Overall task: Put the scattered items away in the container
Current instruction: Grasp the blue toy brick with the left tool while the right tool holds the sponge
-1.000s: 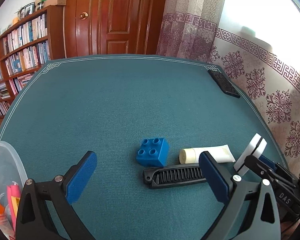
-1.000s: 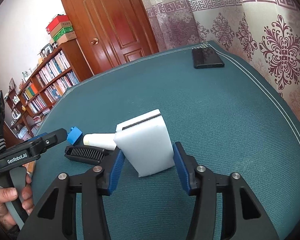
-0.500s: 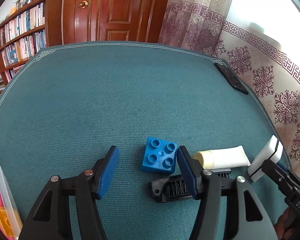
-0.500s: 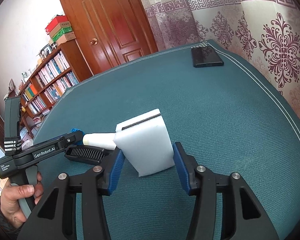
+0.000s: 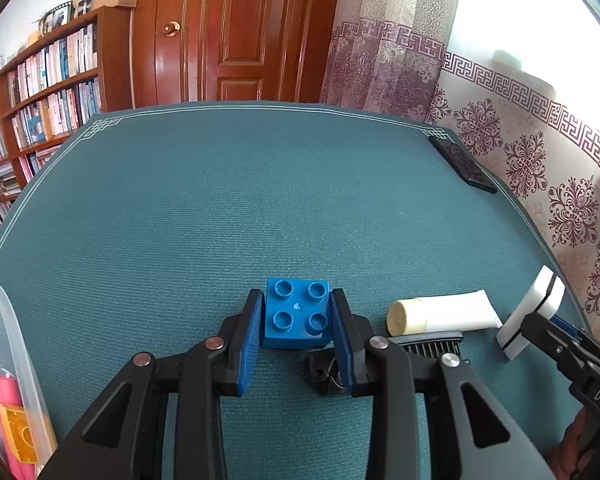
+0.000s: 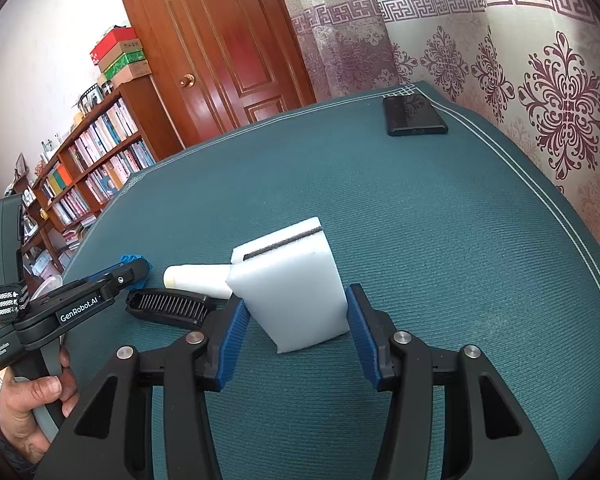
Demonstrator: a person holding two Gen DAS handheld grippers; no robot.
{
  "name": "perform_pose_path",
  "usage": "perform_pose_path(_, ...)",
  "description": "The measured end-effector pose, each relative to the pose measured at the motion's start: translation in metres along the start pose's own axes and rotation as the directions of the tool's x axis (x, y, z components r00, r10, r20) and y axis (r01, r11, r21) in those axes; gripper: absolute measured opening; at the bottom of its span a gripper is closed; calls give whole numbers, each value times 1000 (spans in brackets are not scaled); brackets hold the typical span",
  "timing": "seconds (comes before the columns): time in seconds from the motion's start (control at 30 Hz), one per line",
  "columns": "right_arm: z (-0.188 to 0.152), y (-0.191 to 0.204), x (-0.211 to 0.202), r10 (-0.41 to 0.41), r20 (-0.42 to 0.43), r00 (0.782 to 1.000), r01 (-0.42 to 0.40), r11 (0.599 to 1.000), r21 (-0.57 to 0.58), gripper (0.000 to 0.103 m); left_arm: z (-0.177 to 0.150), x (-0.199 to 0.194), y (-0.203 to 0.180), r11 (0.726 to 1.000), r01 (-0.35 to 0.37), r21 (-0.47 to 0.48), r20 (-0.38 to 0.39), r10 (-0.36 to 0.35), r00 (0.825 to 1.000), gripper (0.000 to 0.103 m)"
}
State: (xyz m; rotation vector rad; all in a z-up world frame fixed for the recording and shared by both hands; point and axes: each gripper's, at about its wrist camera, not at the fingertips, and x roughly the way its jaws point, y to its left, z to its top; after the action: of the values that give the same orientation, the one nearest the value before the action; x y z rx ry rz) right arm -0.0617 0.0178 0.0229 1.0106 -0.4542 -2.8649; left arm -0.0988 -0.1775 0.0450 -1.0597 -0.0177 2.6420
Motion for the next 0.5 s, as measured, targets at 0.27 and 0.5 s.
perform_pose_path(0.27, 1, 0, 0, 1, 4, 1000, -1, 1000, 3, 51, -6, -23, 0, 1000, -7, -9, 38, 7, 999, 37)
perform_pose_path(0.5, 2, -3, -4, 8, 13, 1000, -8, 1000, 17, 50, -13, -52, 6, 1000, -4, -24, 75, 6, 997, 37)
